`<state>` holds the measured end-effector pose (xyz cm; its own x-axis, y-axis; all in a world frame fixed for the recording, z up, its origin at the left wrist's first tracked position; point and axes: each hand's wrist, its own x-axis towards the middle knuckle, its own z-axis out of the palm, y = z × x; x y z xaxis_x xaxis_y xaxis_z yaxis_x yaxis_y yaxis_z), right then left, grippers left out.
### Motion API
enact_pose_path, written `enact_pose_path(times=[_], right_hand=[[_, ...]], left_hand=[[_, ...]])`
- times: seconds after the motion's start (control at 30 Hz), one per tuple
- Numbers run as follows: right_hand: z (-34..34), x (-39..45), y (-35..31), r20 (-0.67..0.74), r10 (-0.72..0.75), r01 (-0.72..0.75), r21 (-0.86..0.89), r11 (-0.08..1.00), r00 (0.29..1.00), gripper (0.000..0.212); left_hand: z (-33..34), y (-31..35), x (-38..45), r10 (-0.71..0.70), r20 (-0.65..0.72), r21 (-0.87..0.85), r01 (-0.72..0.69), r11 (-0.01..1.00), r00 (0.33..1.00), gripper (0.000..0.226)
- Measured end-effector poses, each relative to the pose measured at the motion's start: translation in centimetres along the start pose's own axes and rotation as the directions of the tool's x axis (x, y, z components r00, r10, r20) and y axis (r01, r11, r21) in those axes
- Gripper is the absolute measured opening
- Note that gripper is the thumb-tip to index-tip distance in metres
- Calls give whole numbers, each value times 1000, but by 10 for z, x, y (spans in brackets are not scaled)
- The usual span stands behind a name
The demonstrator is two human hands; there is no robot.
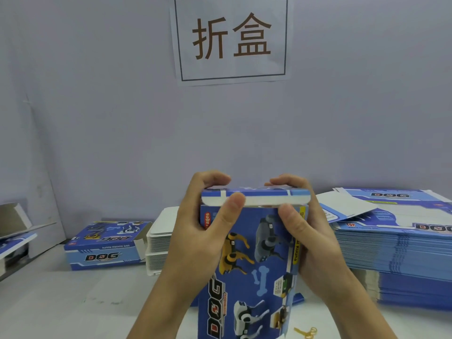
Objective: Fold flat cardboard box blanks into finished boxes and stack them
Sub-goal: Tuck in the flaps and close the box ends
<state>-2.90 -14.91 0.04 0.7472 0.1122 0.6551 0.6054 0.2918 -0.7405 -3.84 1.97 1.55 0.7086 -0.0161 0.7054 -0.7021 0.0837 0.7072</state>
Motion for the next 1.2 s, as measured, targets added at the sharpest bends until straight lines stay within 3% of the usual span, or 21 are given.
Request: enact_pose_path(times=[0.17,0.33,0.53,0.77,0.87,0.9,0.97,1.2], right_hand=[[1,-1,-4,9,68,-68,32,997,998,68],[7,5,-8,-140,56,-57,-3,998,989,24],[8,7,-13,-114,86,-82,40,996,990,16],[8,9,-19,-71,102,-96,90,991,992,17],[9,11,-21,-77,89,-81,107,991,993,11],[10,10,-20,-89,92,-82,118,990,992,18],[13,6,-17,-113,108,-95,110,989,988,30],[23,6,-15,-168,-21,9,-77,997,985,21]], left_hand=[[5,1,1,-68,-18,-64,67,996,997,36],[1,2,4,-121,4,-71,121,990,993,21],[2,2,4,-124,-27,-174,118,978,992,10],[0,6,2,-87,-28,-231,78,970,996,11],[1,9,3,-117,-39,-194,107,975,992,32],[2,8,4,-124,-59,-186,111,976,990,37],[4,6,3,-125,-86,-212,104,972,988,29],[-4,5,2,-23,0,-67,23,997,1000,19]])
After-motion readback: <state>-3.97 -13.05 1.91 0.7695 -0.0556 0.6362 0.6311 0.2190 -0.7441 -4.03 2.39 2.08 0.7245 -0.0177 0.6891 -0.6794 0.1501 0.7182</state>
